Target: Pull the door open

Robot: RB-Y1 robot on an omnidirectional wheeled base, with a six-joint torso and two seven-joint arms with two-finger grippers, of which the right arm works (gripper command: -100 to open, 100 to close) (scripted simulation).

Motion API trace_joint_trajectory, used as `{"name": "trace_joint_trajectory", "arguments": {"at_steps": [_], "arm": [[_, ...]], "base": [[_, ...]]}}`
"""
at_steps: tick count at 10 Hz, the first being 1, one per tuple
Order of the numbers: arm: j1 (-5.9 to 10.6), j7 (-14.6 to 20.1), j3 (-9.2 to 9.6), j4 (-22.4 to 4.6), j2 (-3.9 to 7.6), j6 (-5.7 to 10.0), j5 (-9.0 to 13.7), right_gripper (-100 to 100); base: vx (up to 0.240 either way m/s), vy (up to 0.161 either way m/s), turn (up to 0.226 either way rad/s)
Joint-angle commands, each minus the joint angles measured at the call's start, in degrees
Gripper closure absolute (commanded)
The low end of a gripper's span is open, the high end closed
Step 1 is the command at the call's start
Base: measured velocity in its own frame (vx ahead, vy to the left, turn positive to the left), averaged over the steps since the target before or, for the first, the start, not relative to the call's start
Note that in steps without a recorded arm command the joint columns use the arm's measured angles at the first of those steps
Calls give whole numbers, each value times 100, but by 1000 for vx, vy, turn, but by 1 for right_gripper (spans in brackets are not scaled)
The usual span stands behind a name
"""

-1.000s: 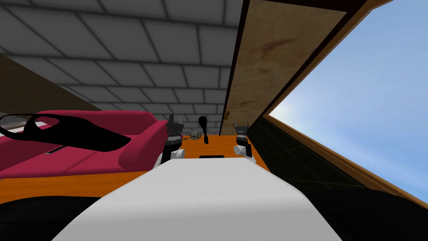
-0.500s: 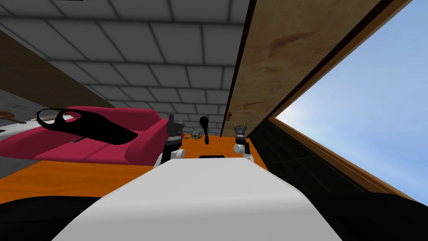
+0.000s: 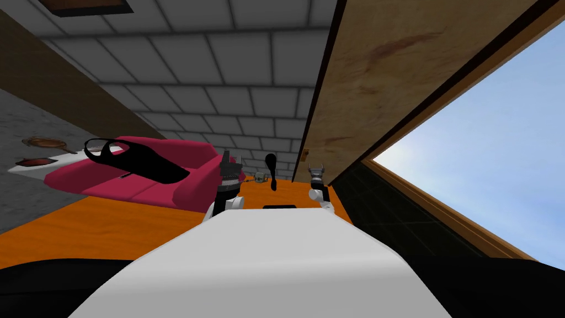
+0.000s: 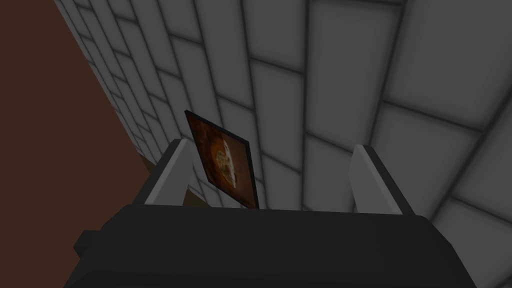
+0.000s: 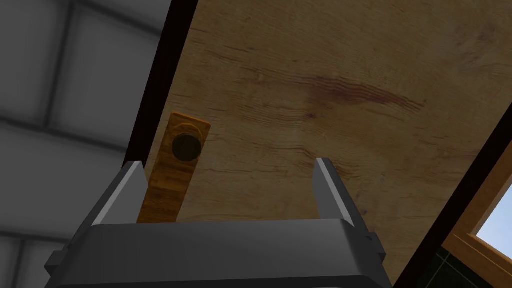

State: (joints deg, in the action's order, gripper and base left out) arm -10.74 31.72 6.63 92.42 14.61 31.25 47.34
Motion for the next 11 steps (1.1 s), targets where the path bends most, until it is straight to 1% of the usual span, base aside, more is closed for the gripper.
{"name": "trace_joint_trajectory", "arguments": {"at_steps": [1,2,3,4,5,7,8,11], "arm": [[89,74,11,-171,27,-11,187,-100],[192,190,35,-368,92,-15,408,-100],[291,303,58,-561,155,-20,561,-100],[291,303,58,-561,155,-20,638,-100],[391,416,81,-752,218,-25,860,-100],[572,621,122,-1101,332,-33,1208,-100],[572,621,122,-1101,332,-33,1264,-100],[811,894,177,-1564,483,-44,1800,-100]], "base": [[35,-60,61],[27,-63,115],[45,-85,212],[40,-73,75],[27,-64,115],[38,-83,220],[33,-75,63],[36,-75,170]]}}
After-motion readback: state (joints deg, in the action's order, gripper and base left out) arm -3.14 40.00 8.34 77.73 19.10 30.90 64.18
